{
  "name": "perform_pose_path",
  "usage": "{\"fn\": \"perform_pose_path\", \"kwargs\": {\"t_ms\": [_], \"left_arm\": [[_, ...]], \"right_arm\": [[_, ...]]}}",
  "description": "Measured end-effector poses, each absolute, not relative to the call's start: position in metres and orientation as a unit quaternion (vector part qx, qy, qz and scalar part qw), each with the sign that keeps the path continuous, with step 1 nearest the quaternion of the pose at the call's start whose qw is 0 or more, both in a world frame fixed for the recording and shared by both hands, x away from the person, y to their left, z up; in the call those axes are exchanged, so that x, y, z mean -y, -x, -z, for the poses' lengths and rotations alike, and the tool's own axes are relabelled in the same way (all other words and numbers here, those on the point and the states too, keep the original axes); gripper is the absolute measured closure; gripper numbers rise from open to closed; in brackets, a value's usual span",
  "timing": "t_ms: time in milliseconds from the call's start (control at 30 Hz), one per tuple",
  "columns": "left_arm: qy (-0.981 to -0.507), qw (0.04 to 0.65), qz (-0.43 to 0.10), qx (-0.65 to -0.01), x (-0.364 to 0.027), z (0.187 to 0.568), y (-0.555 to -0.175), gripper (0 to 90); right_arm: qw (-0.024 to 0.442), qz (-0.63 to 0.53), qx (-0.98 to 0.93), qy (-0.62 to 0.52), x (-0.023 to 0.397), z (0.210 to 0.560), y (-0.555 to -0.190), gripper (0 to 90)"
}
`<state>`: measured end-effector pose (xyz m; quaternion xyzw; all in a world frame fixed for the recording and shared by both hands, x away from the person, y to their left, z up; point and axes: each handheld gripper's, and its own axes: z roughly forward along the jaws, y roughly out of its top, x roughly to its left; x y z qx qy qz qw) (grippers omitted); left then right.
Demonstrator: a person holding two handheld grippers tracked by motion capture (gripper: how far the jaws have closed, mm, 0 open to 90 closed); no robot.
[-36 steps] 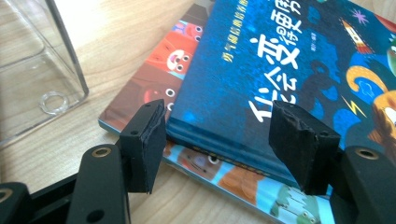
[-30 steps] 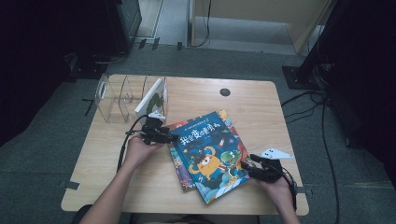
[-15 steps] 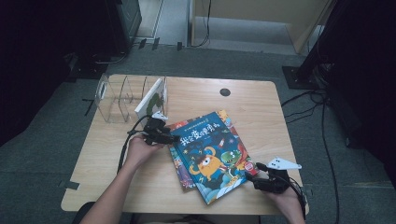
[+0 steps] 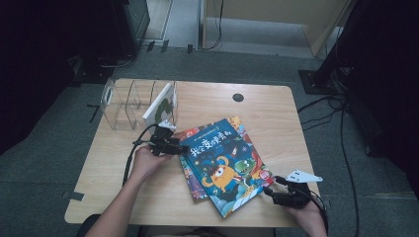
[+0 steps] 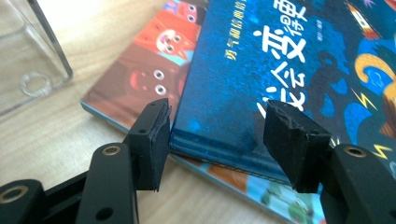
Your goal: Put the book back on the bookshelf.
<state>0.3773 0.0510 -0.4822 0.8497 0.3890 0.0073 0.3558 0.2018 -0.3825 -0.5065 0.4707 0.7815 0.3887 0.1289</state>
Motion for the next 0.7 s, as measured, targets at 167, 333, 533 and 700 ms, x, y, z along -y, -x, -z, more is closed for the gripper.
{"fn": "perform_pose_path", "kwargs": {"t_ms": [167,333,533,700], "left_arm": [[-0.85,0.358,0.008,-0.387,-0.052,0.481,-0.369,43.2],[-0.852,0.356,0.013,-0.383,-0.048,0.481,-0.36,42.4],[-0.848,0.358,0.016,-0.391,-0.053,0.48,-0.356,41.8],[-0.843,0.362,0.002,-0.399,-0.059,0.478,-0.355,37.0]], "right_arm": [[0.14,-0.386,-0.77,-0.489,0.389,0.506,-0.207,33.8],[0.153,-0.383,-0.764,-0.497,0.391,0.505,-0.214,40.3],[0.157,-0.382,-0.761,-0.5,0.391,0.505,-0.222,42.2],[0.165,-0.381,-0.759,-0.502,0.389,0.504,-0.231,44.0]]}}
